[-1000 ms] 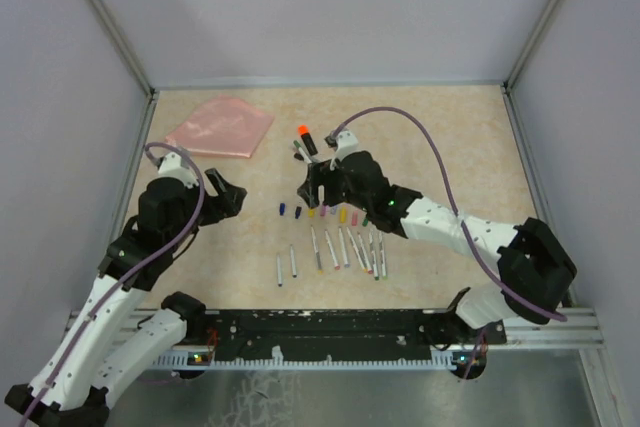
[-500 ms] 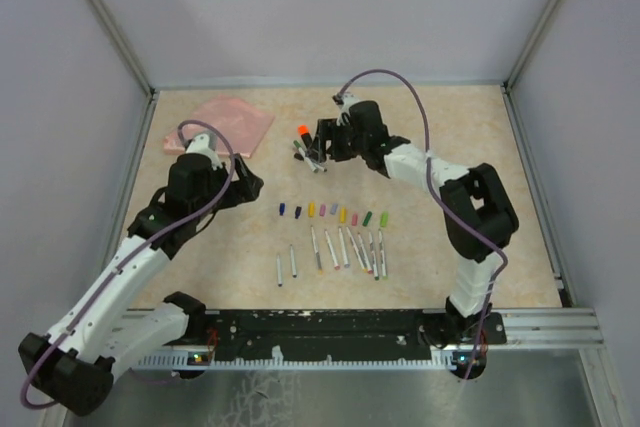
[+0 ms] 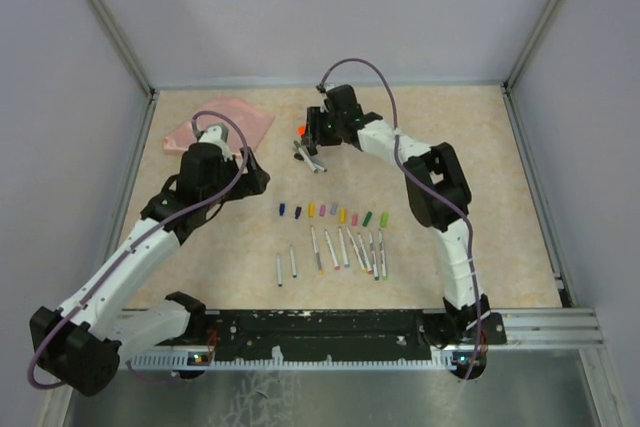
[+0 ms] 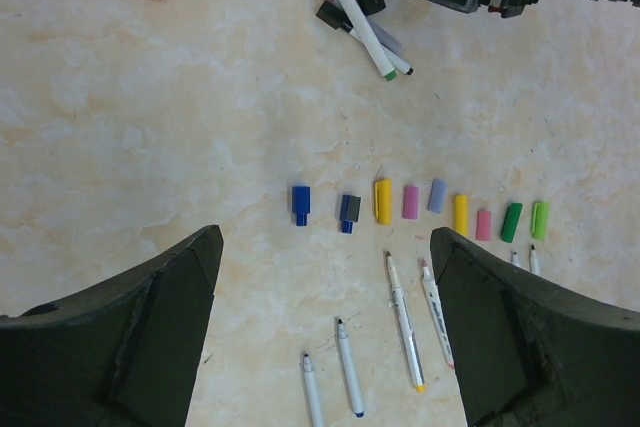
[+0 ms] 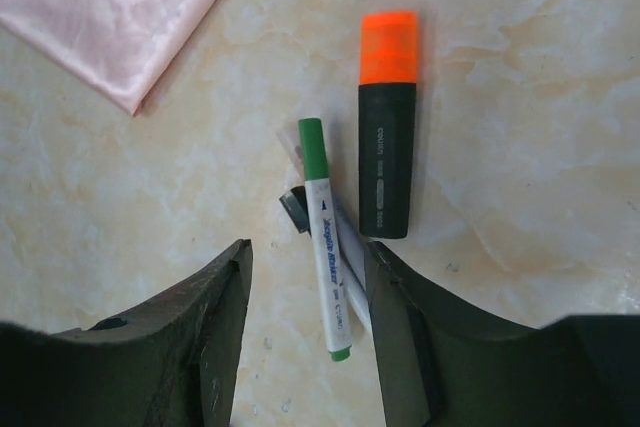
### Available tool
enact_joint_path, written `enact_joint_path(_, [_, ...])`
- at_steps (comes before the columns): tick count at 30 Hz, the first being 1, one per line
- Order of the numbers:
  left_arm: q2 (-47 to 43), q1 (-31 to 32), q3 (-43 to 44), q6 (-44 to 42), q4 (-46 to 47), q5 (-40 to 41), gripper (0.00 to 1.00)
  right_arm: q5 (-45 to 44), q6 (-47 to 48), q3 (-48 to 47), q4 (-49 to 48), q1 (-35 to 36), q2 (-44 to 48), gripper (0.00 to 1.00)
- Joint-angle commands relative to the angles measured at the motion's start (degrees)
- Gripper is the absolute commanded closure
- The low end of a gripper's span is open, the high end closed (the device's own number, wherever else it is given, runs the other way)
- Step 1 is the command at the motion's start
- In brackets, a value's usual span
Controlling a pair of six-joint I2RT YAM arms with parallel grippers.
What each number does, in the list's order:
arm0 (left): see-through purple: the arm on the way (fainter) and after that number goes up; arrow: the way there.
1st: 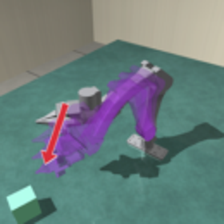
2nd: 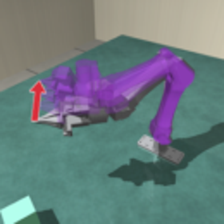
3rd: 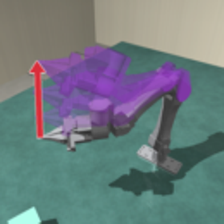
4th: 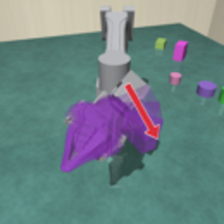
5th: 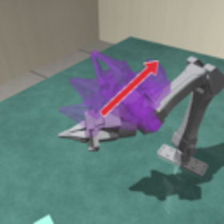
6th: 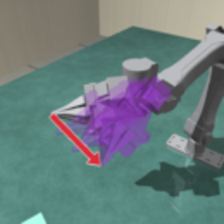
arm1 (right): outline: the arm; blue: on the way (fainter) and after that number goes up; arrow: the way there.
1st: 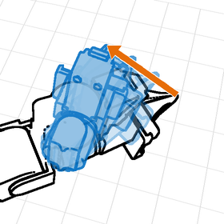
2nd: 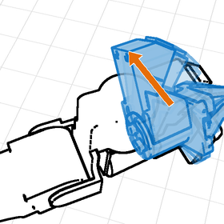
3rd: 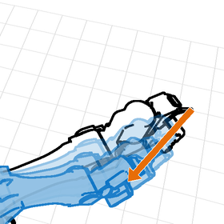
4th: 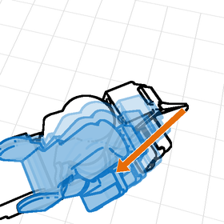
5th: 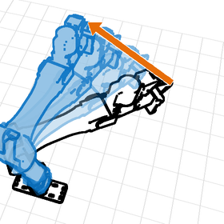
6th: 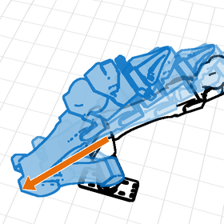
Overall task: Open the pen caps
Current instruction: Move the pen to the center of the board.
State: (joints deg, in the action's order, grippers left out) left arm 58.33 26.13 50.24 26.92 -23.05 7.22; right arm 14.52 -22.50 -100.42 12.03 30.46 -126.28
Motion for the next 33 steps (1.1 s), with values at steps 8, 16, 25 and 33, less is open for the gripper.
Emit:
enact_joint_path(8, [1.68, -2.86, 2.13, -3.29, 2.48, -2.26, 0.1, -5.02, 1.66, -14.27, 7.4, -0.66, -8.08, 0.53])
enact_joint_path(16, [2.63, -5.18, 2.19, -4.54, 2.87, -4.18, 0.1, -5.81, 1.67, -17.8, 9.35, -0.66, -11.07, 0.53])
enact_joint_path(25, [3.38, -6.22, 1.93, -5.0, 3.6, -5.36, 0.1, -5.84, 2.2, -25.14, 13.49, -0.66, -15.57, 0.53])
enact_joint_path(33, [3.91, -6.7, 1.97, -5.37, 3.8, -5.82, 0.1, -6.15, 2.7, -27.15, 15.35, -0.58, -17.55, 0.56])
